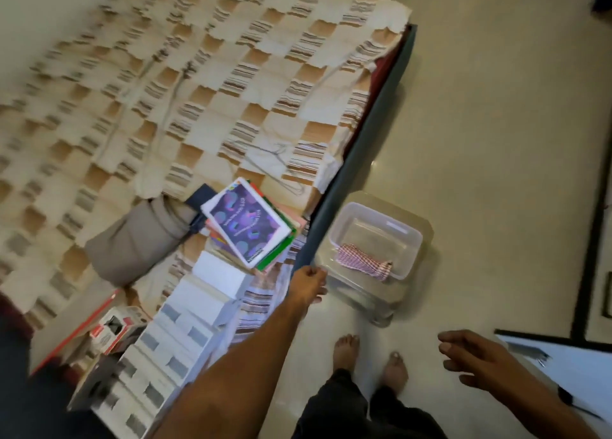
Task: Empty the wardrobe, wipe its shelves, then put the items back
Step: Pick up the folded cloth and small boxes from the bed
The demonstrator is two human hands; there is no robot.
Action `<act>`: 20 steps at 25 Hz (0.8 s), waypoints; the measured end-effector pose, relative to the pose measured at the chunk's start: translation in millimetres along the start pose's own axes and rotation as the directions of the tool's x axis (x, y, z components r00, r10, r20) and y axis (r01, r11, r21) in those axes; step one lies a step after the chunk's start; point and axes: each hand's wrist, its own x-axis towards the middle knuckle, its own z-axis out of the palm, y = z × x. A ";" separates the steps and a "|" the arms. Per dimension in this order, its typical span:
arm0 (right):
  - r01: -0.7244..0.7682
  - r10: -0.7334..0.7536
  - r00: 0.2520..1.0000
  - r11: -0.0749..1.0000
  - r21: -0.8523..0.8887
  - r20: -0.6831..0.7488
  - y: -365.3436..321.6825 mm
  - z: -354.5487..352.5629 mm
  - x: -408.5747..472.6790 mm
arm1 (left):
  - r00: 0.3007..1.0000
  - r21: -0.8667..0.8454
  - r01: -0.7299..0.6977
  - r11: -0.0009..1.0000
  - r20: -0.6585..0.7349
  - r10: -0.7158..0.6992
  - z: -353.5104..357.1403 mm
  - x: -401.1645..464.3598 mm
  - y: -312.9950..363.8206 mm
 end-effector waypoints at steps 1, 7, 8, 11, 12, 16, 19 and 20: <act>0.026 -0.025 0.998 0.999 -0.030 0.053 -14.1 3.7 5.4 | 0.998 -0.017 -0.031 0.999 -0.058 0.030 -17.4 -15.5 0.6; 0.255 -0.209 0.936 0.958 -0.135 0.283 -86.7 32.8 33.6 | 0.935 -0.104 -0.175 0.979 -0.329 0.132 -92.9 -94.0 2.9; 0.274 -0.221 0.924 0.952 -0.137 0.312 -95.6 41.4 37.0 | 0.928 -0.097 -0.155 0.983 -0.356 0.111 -102.5 -102.2 -5.8; 0.340 -0.257 0.887 0.925 -0.166 0.384 -129.1 68.9 38.4 | 0.897 -0.198 -0.117 0.973 -0.442 0.017 -126.2 -121.4 -34.6; 0.357 -0.264 0.875 0.919 -0.170 0.406 -141.8 78.1 37.3 | 0.883 -0.228 -0.117 0.967 -0.470 -0.004 -134.8 -123.2 -39.5; 0.365 -0.266 0.863 0.916 -0.166 0.429 -188.0 110.2 53.6 | 0.867 -0.319 -0.134 0.938 -0.497 -0.045 -165.4 -98.2 -28.4; 0.342 -0.263 0.887 0.927 -0.157 0.380 -215.3 141.3 81.4 | 0.892 -0.364 -0.135 0.922 -0.450 -0.047 -193.7 -58.7 1.3; 0.327 -0.255 0.895 0.933 -0.151 0.366 -225.4 158.2 93.1 | 0.903 -0.363 -0.131 0.923 -0.428 -0.040 -210.8 -40.9 12.5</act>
